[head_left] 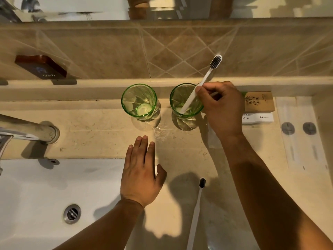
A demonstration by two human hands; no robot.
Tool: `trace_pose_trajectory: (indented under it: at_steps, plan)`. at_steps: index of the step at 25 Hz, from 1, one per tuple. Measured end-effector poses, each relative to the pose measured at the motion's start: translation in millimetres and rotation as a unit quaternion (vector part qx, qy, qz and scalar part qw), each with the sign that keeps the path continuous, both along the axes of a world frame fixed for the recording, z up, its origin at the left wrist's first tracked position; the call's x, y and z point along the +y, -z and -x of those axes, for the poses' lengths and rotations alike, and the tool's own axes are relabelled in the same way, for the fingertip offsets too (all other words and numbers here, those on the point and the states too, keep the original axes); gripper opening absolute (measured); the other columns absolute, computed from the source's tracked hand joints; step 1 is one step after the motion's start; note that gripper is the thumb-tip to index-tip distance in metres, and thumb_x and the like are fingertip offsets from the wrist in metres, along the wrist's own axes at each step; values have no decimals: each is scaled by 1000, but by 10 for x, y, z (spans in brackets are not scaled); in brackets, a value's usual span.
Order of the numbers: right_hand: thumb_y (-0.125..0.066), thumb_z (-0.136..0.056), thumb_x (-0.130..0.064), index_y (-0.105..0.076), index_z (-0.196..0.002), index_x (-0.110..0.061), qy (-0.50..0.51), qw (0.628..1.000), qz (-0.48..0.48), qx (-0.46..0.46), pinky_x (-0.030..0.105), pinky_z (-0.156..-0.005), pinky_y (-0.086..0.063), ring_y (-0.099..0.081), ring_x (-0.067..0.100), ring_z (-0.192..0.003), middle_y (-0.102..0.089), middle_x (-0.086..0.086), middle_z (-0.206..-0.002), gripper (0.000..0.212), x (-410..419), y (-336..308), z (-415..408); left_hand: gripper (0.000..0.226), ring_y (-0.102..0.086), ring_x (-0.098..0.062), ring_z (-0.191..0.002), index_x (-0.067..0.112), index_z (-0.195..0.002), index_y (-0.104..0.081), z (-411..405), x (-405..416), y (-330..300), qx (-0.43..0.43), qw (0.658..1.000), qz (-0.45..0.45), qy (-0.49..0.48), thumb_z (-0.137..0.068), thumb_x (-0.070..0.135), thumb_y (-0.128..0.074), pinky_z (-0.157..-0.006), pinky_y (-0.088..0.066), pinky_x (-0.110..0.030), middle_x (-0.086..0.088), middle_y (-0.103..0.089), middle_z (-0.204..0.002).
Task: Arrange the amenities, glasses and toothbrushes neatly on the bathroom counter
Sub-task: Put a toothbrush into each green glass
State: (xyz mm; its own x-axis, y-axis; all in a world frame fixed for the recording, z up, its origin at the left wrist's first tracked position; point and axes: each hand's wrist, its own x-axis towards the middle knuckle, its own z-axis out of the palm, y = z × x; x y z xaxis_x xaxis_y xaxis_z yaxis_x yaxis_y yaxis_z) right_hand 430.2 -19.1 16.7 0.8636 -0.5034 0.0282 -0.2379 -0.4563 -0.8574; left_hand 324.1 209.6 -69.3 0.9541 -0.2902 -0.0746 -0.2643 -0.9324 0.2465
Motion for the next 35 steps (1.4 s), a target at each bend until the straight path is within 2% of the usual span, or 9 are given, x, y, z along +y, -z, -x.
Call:
trace_pose_trajectory:
  at_steps: [4,7,13,17,21,24,27,30,35]
  plan:
    - [-77,-84,-32,-74,-95,-29,10,1000,-16,-4,34,-77,-61,-67,10,-80,-68,-4,-92,11,-16,28,-4,65,-22,-30,-154,5,-148,-43,2,-1,8,-5,1000,1,1,-91,35,-47,-127,-13,-46,-17,-34,-161]
    - [-79,-82,-30,-69,-91,-29,24,999,-41,-6,39,-74,-62,-68,15,-78,-69,-1,-88,13,-22,77,-2,64,-23,-31,-154,5,-147,-45,9,-3,11,-13,1000,2,1,-90,34,-48,-127,-14,-46,-18,-35,-160]
    - [-78,-84,-26,-69,-91,-21,37,994,-97,18,32,-78,-62,-64,2,-74,-70,-9,-83,13,-2,113,-11,64,-24,-32,-153,4,-147,-46,13,-6,16,-21,1000,5,0,-90,33,-45,-126,-19,-50,-18,-36,-160]
    - [-78,-84,-28,-69,-96,-18,31,993,-108,30,33,-80,-62,-62,0,-71,-69,-8,-81,17,-3,116,-2,65,-24,-32,-153,4,-148,-45,14,-1,11,-22,1000,4,-1,-91,34,-43,-126,-18,-49,-19,-36,-160]
    - [-72,-87,-36,-64,-111,-25,32,988,-141,46,35,-82,-62,-66,5,-86,-65,-12,-86,28,-18,85,114,64,-25,-33,-153,2,-147,-45,13,-2,14,-31,999,10,2,-90,33,-43,-126,-18,-49,-20,-37,-159]
    - [-67,-92,-31,-61,-116,-27,68,980,-180,39,20,-74,-57,-65,7,-88,-64,-13,-95,25,31,68,442,65,-25,-34,-153,2,-147,-44,6,-4,9,-32,999,15,3,-90,33,-43,-126,-17,-50,-20,-35,-160]
    - [-67,-93,-25,-65,-109,-20,48,988,-119,92,9,-63,-51,-65,-3,-78,-68,-12,-89,16,59,167,1019,65,-24,-35,-153,2,-147,-43,22,-7,-7,-33,999,20,3,-90,31,-47,-126,-17,-50,-21,-35,-160]
    - [-69,-91,-23,-69,-92,-22,1,985,-31,169,10,-62,-51,-65,-4,-73,-69,-15,-77,2,55,272,1627,65,-23,-36,-152,1,-147,-43,19,-7,-22,-31,999,25,5,-89,30,-49,-126,-15,-50,-22,-34,-160]
    - [-66,-90,-47,-65,-86,-32,-34,959,-14,282,7,-61,-46,-65,-1,-69,-68,-18,-75,16,234,155,2305,65,-23,-36,-153,1,-147,-42,28,-16,-26,-28,999,17,2,-89,30,-49,-126,-15,-50,-21,-33,-160]
